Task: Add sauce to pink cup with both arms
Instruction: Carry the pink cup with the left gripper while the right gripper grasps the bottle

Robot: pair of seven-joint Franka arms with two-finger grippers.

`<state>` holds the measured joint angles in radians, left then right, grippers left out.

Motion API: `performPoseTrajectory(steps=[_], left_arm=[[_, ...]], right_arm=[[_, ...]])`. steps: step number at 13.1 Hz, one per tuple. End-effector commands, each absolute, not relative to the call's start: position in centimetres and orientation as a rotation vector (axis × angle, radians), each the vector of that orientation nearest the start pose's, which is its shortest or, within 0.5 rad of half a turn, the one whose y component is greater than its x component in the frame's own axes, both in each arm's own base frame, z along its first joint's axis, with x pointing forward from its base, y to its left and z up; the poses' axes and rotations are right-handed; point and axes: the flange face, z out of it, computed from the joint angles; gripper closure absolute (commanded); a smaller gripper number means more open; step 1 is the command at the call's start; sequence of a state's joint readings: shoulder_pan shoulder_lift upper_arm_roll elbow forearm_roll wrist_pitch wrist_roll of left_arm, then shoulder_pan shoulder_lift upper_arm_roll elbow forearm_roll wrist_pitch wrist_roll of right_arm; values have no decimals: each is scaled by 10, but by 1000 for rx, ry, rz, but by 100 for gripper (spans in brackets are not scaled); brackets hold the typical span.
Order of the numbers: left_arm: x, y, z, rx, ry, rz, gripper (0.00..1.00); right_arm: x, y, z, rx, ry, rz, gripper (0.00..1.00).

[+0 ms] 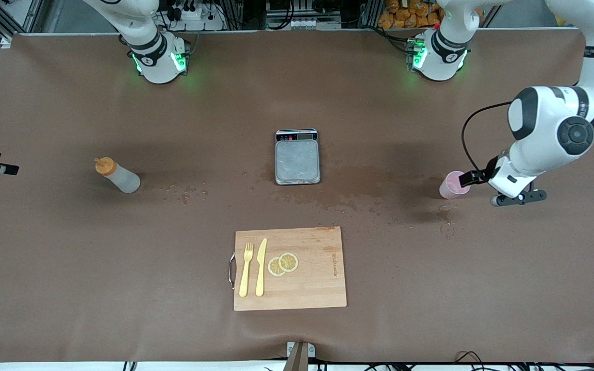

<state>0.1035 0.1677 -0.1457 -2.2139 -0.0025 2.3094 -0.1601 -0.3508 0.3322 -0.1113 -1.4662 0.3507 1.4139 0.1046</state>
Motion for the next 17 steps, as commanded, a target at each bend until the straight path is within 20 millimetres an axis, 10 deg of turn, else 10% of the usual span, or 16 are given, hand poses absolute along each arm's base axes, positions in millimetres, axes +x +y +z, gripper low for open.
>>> performPoseTrajectory(steps=[1, 7, 12, 17], left_arm=[[525, -20, 279, -3162, -186, 62, 0], [519, -6, 241, -3166, -243, 88, 2], [520, -12, 235, -3164, -263, 107, 100], [521, -34, 248, -3176, -195, 90, 100]], right_arm=[[575, -253, 436, -2490, 902, 521, 0], [568, -284, 314, -2162, 1146, 810, 0], [562, -285, 225, -1967, 1179, 928, 0], [557, -266, 174, -1873, 1173, 1027, 0]])
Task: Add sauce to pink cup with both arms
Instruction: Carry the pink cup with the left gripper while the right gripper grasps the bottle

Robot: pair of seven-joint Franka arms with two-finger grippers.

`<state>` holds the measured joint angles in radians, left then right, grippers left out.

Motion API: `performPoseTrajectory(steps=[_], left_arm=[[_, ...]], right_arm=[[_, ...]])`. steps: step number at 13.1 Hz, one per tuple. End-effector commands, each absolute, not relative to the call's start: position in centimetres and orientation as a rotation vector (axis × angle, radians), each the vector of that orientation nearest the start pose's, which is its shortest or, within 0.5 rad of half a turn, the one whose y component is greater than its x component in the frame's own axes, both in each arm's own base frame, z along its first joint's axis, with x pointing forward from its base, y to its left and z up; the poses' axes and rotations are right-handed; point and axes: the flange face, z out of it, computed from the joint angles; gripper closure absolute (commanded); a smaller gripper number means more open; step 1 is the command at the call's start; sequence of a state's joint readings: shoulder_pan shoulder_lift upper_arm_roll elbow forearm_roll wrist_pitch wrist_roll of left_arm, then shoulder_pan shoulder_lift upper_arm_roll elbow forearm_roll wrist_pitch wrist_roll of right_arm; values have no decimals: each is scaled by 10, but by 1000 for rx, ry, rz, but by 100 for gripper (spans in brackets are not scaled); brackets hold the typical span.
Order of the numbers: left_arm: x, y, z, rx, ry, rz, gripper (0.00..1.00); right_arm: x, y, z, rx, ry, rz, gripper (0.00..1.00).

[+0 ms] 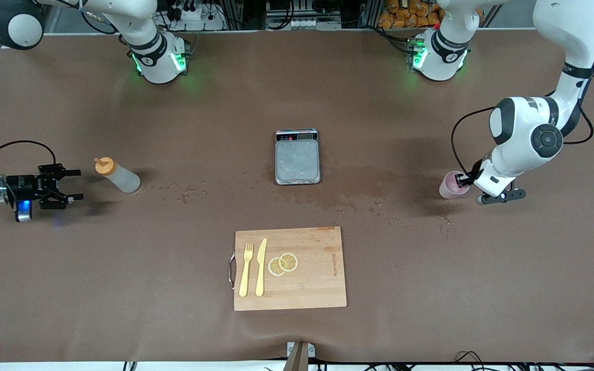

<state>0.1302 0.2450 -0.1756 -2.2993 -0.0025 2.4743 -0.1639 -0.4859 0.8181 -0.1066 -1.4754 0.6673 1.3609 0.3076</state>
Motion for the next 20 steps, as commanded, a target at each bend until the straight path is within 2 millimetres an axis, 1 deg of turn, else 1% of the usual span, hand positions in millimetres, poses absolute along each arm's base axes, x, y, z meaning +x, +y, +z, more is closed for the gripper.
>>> performPoseTrajectory(steps=[1, 2, 3, 5, 6, 7, 8, 9, 11, 13, 14, 15, 17, 19, 20], left_arm=[[522, -36, 252, -3177, -188, 80, 100], [525, -43, 264, -3179, -171, 56, 100], [526, -64, 280, -3180, -138, 76, 100], [533, -125, 318, -3164, -218, 182, 100], [532, -167, 336, -3163, -255, 199, 100], [523, -202, 345, -3168, -271, 190, 100], [511, -236, 350, -3172, -291, 185, 100], [504, -263, 357, -3178, -330, 177, 100], [479, -321, 357, -3172, -403, 197, 100], [453, -371, 350, -3155, -489, 207, 100], [444, -389, 345, -3147, -563, 222, 100], [441, -403, 342, -3141, -647, 231, 100], [426, -432, 326, -3144, -702, 241, 100], [419, -450, 309, -3159, -763, 198, 100], [412, -460, 301, -3162, -767, 184, 100]], right_arm=[[555, -264, 171, -1859, 1173, 1051, 0], [556, -261, 170, -1852, 1188, 1070, 0], [558, -254, 169, -1834, 1230, 1117, 0], [553, -248, 170, -1784, 1265, 1210, 0], [552, -248, 168, -1776, 1264, 1214, 0], [550, -246, 157, -1764, 1262, 1230, 0], [549, -245, 151, -1759, 1257, 1240, 0], [547, -242, 144, -1755, 1252, 1253, 0], [546, -240, 132, -1734, 1223, 1246, 0], [545, -234, 122, -1723, 1210, 1260, 0], [544, -230, 114, -1711, 1190, 1261, 0], [542, -228, 106, -1707, 1158, 1250, 0], [546, -217, 104, -1712, 1137, 1256, 0], [548, -209, 104, -1718, 1124, 1267, 0], [549, -206, 104, -1721, 1118, 1274, 0]])
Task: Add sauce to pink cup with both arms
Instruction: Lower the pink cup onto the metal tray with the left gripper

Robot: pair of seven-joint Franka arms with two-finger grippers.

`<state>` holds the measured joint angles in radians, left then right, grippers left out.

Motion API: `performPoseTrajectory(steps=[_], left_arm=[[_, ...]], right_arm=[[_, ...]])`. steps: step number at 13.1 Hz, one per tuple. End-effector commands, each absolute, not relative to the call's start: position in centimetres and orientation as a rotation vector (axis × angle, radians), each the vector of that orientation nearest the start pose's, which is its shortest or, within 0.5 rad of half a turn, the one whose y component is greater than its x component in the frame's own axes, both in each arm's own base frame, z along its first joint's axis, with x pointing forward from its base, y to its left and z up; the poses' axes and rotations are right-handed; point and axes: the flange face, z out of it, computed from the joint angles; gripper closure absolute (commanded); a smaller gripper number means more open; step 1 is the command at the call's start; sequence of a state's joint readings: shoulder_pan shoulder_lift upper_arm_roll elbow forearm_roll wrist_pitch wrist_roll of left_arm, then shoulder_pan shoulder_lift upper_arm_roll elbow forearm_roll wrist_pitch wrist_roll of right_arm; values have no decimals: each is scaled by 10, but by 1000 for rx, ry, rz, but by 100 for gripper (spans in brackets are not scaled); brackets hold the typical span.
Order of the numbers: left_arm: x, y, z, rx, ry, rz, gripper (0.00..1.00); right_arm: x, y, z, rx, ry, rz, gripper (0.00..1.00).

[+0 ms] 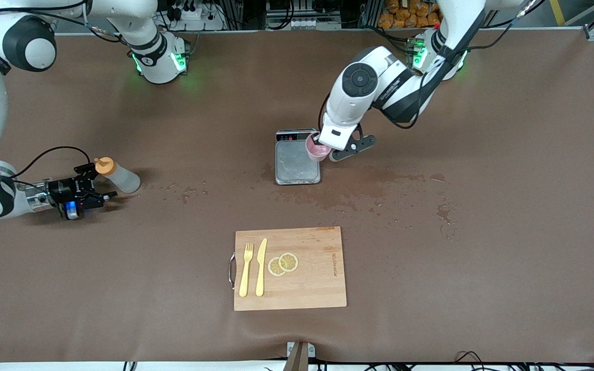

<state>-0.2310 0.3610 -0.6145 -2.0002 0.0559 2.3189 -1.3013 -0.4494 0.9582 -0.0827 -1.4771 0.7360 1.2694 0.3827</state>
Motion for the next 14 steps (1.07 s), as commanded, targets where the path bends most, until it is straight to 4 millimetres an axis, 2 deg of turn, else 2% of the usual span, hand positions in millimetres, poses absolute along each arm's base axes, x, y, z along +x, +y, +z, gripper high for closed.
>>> performPoseTrajectory(steps=[1, 2, 5, 7, 11, 13, 14], left_arm=[[410, -468, 296, -3158, -780, 170, 100], [414, -473, 295, -3153, -810, 157, 100], [408, -486, 288, -3154, -781, 137, 100], [405, -493, 282, -3151, -785, 155, 100], [403, -495, 272, -3154, -754, 119, 100], [405, -495, 270, -3161, -760, 113, 100], [406, -495, 267, -3150, -788, 120, 78]], right_arm=[[549, -205, 104, -1721, 1115, 1276, 0], [548, -201, 102, -1719, 1114, 1286, 0], [545, -202, 102, -1717, 1079, 1279, 40], [543, -200, 101, -1715, 1063, 1280, 55], [545, -201, 106, -1718, 1063, 1281, 58], [550, -201, 119, -1723, 1055, 1286, 59], [554, -198, 126, -1728, 1070, 1291, 61]])
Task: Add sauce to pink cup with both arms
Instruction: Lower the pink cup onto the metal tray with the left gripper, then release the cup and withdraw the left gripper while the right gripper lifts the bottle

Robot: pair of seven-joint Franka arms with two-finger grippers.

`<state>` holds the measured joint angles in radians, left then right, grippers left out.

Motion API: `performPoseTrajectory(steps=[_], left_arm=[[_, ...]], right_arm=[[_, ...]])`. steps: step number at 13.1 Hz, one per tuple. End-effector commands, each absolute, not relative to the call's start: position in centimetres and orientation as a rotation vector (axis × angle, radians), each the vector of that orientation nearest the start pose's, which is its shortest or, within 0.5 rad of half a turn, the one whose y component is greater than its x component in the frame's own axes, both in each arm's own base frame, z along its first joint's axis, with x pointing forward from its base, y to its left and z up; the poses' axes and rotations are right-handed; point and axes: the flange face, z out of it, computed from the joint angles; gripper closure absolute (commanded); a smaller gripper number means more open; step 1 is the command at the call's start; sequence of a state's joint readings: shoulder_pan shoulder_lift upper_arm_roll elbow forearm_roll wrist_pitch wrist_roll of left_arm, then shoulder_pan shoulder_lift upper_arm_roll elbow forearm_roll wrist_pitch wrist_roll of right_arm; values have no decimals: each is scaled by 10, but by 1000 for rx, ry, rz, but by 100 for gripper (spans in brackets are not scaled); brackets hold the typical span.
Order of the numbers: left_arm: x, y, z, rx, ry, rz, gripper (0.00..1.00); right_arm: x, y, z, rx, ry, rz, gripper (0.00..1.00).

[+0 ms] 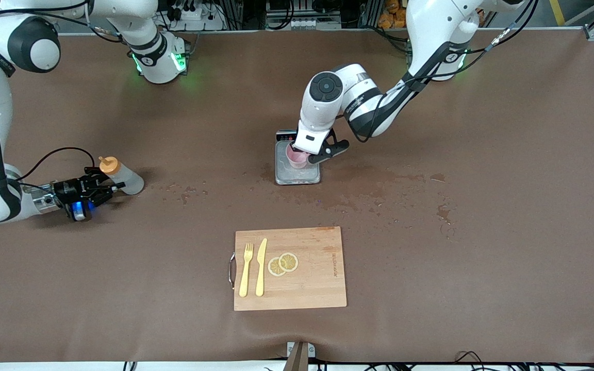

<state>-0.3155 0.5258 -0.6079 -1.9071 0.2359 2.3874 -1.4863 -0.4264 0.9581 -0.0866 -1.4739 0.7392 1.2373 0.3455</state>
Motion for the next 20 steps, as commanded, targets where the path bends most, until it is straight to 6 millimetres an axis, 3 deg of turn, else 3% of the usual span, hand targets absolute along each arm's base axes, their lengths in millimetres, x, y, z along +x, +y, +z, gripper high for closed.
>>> performPoseTrajectory(steps=[1, 2, 4, 6, 8, 12, 15, 16, 18, 20], left_arm=[[410, -496, 269, -3148, -824, 121, 47], [415, -494, 272, -3146, -849, 114, 0], [424, -487, 291, -3154, -872, 58, 0], [455, -458, 335, -3155, -956, -63, 0], [471, -436, 381, -3130, -1004, -166, 0], [507, -397, 447, -3066, -1022, -227, 0], [549, -342, 470, -3055, -960, -204, 0], [562, -319, 476, -3064, -920, -173, 0], [582, -277, 487, -3082, -777, -142, 0], [600, -237, 499, -3094, -736, -109, 0]], right_arm=[[558, -196, 132, -1730, 1094, 1304, 61], [560, -193, 134, -1727, 1092, 1320, 61], [566, -189, 144, -1734, 1097, 1320, 60], [578, -178, 160, -1741, 1137, 1340, 60], [590, -154, 182, -1788, 1152, 1361, 60], [617, -100, 233, -1875, 1305, 1410, 57], [627, -71, 265, -1925, 1397, 1407, 58], [635, -54, 286, -1959, 1463, 1377, 58], [644, -10, 320, -2057, 1604, 1308, 58], [644, 36, 334, -2140, 1730, 1283, 59]])
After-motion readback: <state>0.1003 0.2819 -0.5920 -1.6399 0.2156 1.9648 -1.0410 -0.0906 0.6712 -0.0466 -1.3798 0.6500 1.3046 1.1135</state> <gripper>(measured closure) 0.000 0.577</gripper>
